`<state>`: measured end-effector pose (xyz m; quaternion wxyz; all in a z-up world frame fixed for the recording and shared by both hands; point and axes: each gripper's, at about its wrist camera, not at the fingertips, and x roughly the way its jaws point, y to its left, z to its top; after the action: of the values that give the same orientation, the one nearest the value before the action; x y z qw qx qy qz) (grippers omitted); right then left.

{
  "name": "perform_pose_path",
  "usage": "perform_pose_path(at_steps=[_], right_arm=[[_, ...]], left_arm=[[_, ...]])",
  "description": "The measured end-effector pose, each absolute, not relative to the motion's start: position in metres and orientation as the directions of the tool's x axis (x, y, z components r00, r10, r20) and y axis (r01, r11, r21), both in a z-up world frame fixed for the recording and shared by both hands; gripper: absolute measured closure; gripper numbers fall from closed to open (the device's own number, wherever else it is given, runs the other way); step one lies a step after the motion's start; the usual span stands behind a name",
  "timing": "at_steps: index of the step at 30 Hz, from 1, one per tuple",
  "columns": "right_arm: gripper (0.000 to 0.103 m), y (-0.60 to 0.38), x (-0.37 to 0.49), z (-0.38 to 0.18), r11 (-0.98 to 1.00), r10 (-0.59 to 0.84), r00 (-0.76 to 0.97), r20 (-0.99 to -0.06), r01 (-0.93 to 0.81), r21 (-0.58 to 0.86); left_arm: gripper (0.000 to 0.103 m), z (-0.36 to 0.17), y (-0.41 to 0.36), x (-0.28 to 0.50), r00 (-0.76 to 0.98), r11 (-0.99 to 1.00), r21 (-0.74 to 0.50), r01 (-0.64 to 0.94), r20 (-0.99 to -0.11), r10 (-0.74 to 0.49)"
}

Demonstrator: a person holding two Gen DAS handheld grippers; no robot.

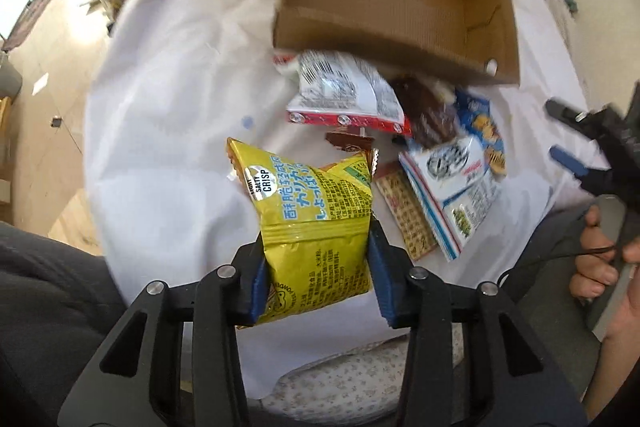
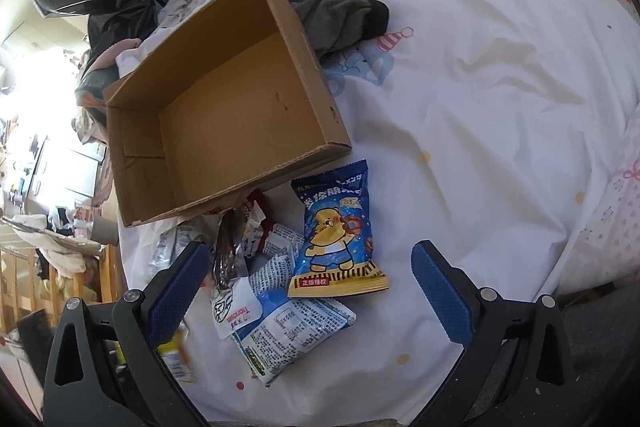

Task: Organize snacks
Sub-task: 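Grasp the yellow chip bag with the left tool while the right tool grasps the blue bear packet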

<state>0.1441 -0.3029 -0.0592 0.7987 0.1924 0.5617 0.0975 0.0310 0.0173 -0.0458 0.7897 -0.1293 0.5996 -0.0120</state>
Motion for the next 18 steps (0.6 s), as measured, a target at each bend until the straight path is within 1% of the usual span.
perform_pose_path(at_steps=[2,3,4,5,7,9,11,15,16,17,18], right_arm=[[0.000,-0.301,0.155,-0.071,0.931,0.310,0.300,-0.902,0.095,0.352],[0.001,-0.299,0.162,-0.080,0.934,0.307,0.261,-0.915,0.103,0.343],[0.007,-0.298,0.167,-0.088,0.931,0.318,0.224,-0.921,0.112,0.349],[0.015,-0.296,0.171,-0.095,0.928,0.324,0.196,-0.926,0.123,0.351],[0.017,-0.290,0.180,-0.110,0.932,0.318,0.147,-0.937,0.134,0.337],[0.018,-0.279,0.187,-0.120,0.947,0.287,0.129,-0.949,0.109,0.302],[0.023,-0.268,0.193,-0.129,0.961,0.257,0.114,-0.960,0.078,0.266],[0.027,-0.254,0.199,-0.141,0.977,0.202,0.097,-0.975,0.048,0.208],[0.029,-0.253,0.200,-0.142,0.980,0.189,0.097,-0.977,0.049,0.194],[0.035,-0.253,0.201,-0.144,0.983,0.171,0.098,-0.980,0.053,0.177],[0.039,-0.252,0.201,-0.144,0.985,0.157,0.100,-0.983,0.051,0.162]], left_arm=[[0.065,-0.032,0.028,0.031,0.337,0.963,-0.225,-0.147,-0.927,-0.165],[0.065,-0.027,0.031,0.031,0.357,0.962,-0.230,-0.148,-0.920,-0.164],[0.065,-0.025,0.030,0.033,0.365,0.961,-0.234,-0.148,-0.916,-0.167],[0.065,-0.025,0.028,0.034,0.372,0.958,-0.243,-0.152,-0.912,-0.172],[0.065,-0.022,0.031,0.036,0.384,0.952,-0.262,-0.158,-0.905,-0.185],[0.065,-0.019,0.034,0.037,0.390,0.951,-0.266,-0.158,-0.901,-0.188],[0.065,-0.021,0.032,0.040,0.395,0.954,-0.257,-0.154,-0.901,-0.179],[0.065,-0.025,0.034,0.045,0.391,0.950,-0.266,-0.162,-0.901,-0.185],[0.065,-0.025,0.034,0.046,0.391,0.949,-0.270,-0.165,-0.901,-0.188],[0.065,-0.025,0.034,0.048,0.391,0.948,-0.270,-0.166,-0.901,-0.189],[0.065,-0.025,0.034,0.051,0.391,0.949,-0.269,-0.166,-0.901,-0.187]])
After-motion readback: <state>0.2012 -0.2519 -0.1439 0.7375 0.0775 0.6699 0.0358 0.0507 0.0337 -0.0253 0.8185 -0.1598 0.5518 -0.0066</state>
